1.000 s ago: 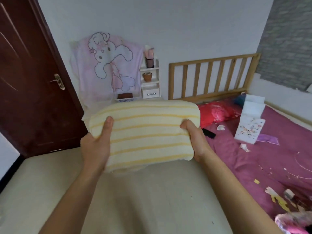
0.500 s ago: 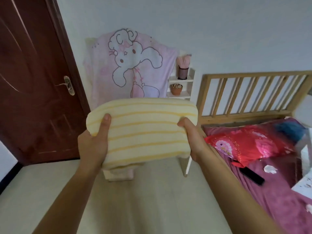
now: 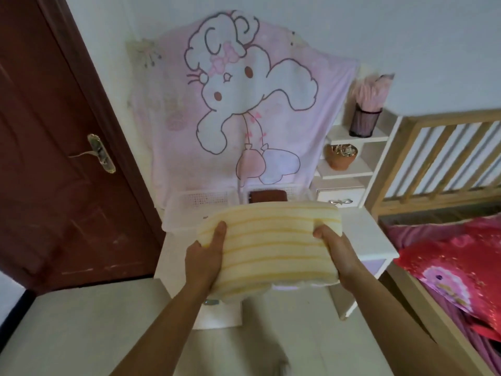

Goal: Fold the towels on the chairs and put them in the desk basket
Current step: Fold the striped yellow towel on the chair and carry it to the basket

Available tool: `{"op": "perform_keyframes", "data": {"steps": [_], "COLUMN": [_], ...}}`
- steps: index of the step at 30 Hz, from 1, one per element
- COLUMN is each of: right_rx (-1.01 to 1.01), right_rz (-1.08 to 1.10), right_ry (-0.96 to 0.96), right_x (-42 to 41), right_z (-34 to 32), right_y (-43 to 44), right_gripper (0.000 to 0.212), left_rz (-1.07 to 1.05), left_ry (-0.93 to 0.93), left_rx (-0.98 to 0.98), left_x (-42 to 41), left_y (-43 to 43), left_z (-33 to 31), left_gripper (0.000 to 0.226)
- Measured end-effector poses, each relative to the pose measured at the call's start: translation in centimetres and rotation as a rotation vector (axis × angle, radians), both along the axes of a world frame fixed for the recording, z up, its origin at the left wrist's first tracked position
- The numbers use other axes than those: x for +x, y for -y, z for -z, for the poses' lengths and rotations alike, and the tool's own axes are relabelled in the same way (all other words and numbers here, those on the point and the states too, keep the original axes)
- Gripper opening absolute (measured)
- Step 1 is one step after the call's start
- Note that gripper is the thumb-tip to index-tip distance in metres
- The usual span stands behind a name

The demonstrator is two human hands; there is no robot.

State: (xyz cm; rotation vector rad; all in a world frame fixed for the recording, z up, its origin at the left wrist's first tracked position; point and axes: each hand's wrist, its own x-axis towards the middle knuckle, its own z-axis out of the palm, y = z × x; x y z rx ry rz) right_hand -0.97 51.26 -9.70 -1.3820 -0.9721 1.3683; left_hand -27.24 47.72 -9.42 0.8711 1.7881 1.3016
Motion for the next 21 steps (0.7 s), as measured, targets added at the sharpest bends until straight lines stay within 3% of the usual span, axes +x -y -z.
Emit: {"op": "perform_keyframes", "data": {"steps": [4,8,15,19,21], "right_rx": [-0.060,-0.149,-0.351,-0.372,-0.363], "right_rz": [-0.037,-0.115,-0.274,-0.238,-0.161], "right_ry": [-0.078,-0.144,-0.203,-0.083,-0.017], "right_x": [-2.7,-7.7,-18.8,-23.6,-25.7], "right_z": [4.3,6.7,8.9,11.9,13.7], "right_y": [-11.3,-22.1,-33.0,-36.1,-37.2], "right_gripper": [0.046,0.044,0.093,0.097,0.079], "left_rz": [-0.048,-0.170,-0.312,-0.278,-0.223], "left_ry": [-0.060,-0.114,-0.216,-0.234,-0.268], "left_rx": [-0.050,-0.158,-0.215,-0.284,-0.331], "left_x": [-1.9,-6.4,-16.6,-21.4,-23.6], "left_y": [-9.4,-17.6,-25.6,-29.9,-32.1], "left_z": [2.6,2.8,4.0,7.6,9.7], "left_gripper": [0.057,0.094,0.080,0.082,0.084]}}
